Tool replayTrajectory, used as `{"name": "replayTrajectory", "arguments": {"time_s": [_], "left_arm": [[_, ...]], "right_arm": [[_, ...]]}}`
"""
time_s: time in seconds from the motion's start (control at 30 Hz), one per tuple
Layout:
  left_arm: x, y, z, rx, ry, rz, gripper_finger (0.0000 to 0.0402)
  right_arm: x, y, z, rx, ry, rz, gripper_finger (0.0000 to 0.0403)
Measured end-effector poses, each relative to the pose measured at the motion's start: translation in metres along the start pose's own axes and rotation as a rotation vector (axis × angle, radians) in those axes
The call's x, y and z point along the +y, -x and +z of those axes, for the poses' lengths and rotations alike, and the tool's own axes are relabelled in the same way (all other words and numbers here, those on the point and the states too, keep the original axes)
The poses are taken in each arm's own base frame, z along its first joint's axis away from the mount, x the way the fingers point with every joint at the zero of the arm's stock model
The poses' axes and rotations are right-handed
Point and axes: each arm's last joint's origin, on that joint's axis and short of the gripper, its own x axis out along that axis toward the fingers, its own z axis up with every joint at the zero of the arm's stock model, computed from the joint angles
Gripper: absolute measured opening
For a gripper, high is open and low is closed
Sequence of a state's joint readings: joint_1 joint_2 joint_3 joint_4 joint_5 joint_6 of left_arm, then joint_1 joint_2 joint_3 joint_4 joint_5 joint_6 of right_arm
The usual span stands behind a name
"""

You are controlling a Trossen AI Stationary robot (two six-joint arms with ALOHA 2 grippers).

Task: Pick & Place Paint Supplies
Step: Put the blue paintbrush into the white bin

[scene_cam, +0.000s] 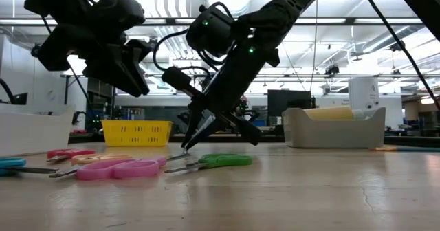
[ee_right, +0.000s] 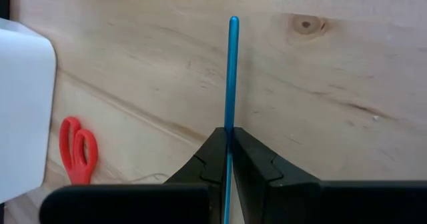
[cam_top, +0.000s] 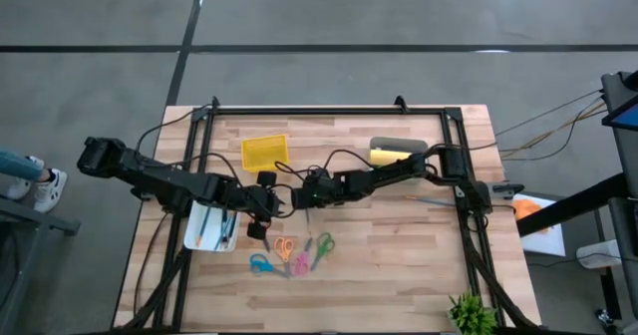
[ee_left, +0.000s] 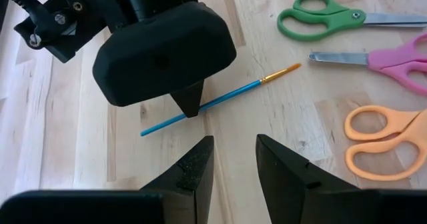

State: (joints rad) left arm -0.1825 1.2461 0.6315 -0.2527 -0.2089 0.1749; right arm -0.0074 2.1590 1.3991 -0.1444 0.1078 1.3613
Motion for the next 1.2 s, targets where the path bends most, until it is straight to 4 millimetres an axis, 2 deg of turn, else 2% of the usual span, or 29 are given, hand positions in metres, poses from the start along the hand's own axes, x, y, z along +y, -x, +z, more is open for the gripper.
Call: {"name": "replayTrajectory", "arguments": {"time_s": [0.33, 0.6, 0.77, 1.07, 1.2], "left_arm": [[0.0, 0.0, 0.0, 0.0, 0.0, 0.0, 0.0111], [0.0, 0.0, 0.0, 0.0, 0.0, 0.0, 0.0111], [0.0, 0.0, 0.0, 0.0, 0.0, 0.0, 0.0111], [0.0, 0.0, 0.0, 0.0, 0.0, 0.0, 0.0111], [0.0, 0.0, 0.0, 0.001, 0.0, 0.0, 0.0111]], "right_arm": [[0.0, 0.0, 0.0, 0.003, 0.001, -0.001, 0.0022], [0.0, 0.0, 0.0, 0.002, -0.006, 0.004, 0.0111], [0.0, 0.0, 0.0, 0.001, -0.002, 0.008, 0.0142], [0.001, 0.001, 0.0, 0.002, 0.023, 0.008, 0.0148], [0.004, 0.012, 0.001, 0.006, 0.099, 0.01, 0.0148]]}}
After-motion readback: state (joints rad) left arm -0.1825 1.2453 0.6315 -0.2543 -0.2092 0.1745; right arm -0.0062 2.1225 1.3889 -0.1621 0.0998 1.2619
